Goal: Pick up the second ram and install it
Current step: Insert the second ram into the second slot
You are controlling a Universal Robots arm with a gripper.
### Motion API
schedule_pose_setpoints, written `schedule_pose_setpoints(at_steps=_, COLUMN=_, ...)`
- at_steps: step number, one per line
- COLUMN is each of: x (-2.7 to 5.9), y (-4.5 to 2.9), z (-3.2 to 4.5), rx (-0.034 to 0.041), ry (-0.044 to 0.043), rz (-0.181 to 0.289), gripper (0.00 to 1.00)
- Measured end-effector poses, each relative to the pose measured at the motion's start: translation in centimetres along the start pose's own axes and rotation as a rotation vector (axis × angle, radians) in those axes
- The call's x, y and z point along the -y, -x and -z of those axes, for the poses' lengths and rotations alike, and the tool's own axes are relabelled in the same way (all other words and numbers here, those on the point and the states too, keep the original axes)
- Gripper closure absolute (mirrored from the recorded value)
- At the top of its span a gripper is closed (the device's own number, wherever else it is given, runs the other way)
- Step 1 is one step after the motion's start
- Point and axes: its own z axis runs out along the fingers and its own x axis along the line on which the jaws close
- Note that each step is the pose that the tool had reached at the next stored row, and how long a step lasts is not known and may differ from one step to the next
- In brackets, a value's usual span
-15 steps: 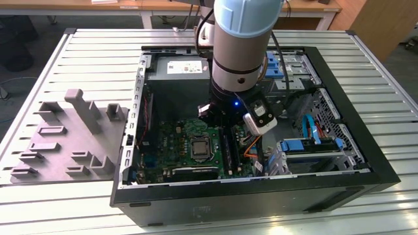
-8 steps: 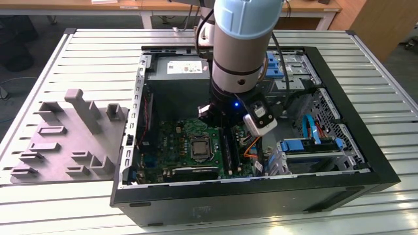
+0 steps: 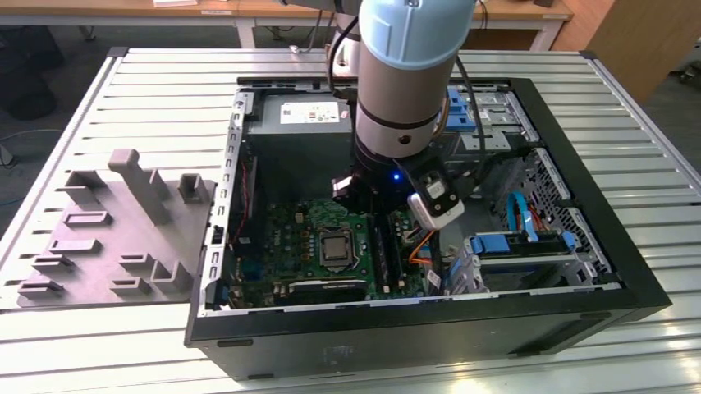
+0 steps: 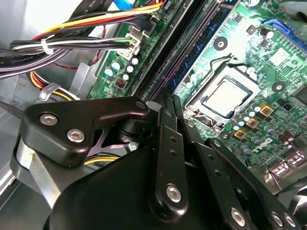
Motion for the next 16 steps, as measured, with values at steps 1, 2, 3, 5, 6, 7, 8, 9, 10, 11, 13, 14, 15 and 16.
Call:
schedule_pose_setpoints(at_steps=1, x=0.00, y=0.00, z=0.00, rx=0.0000, ry=0.0001, rz=0.000, gripper=0.88)
schedule_pose_setpoints(at_steps=2, x=0.00, y=0.00, z=-0.02, rx=-0.0001, ry=0.0002, rz=0.000, gripper=0.88)
schedule_pose_setpoints(at_steps=3, x=0.01, y=0.00, z=-0.04, rx=0.0000, ry=0.0003, rz=0.000, gripper=0.88)
schedule_pose_setpoints(at_steps=5, x=0.07, y=-0.01, z=-0.06, rx=-0.0001, ry=0.0002, rz=0.000, gripper=0.88)
schedule_pose_setpoints(at_steps=6, x=0.10, y=-0.02, z=-0.08, rx=-0.0001, ry=0.0001, rz=0.000, gripper=0.88)
schedule_pose_setpoints(at_steps=7, x=0.11, y=-0.03, z=-0.10, rx=0.0000, ry=0.0004, rz=0.000, gripper=0.88)
schedule_pose_setpoints(at_steps=8, x=0.12, y=-0.03, z=-0.11, rx=0.0000, ry=0.0002, rz=0.000, gripper=0.88)
schedule_pose_setpoints(at_steps=9, x=0.12, y=-0.03, z=-0.11, rx=0.0000, ry=0.0002, rz=0.000, gripper=0.88)
schedule_pose_setpoints(at_steps=10, x=0.12, y=-0.03, z=-0.12, rx=-0.0001, ry=0.0002, rz=0.000, gripper=0.88)
schedule_pose_setpoints(at_steps=11, x=0.13, y=-0.03, z=-0.16, rx=0.0000, ry=0.0003, rz=0.000, gripper=0.88)
schedule_pose_setpoints(at_steps=13, x=0.15, y=-0.04, z=-0.31, rx=-0.0001, ry=-0.0002, rz=0.000, gripper=0.88)
schedule_pose_setpoints(at_steps=14, x=0.15, y=-0.04, z=-0.33, rx=-0.0001, ry=-0.0001, rz=0.000, gripper=0.88)
schedule_pose_setpoints(at_steps=15, x=0.14, y=-0.04, z=-0.33, rx=-0.0001, ry=0.0000, rz=0.000, gripper=0.88)
schedule_pose_setpoints(at_steps=16, x=0.14, y=-0.04, z=-0.34, rx=-0.0001, ry=0.0000, rz=0.000, gripper=0.88)
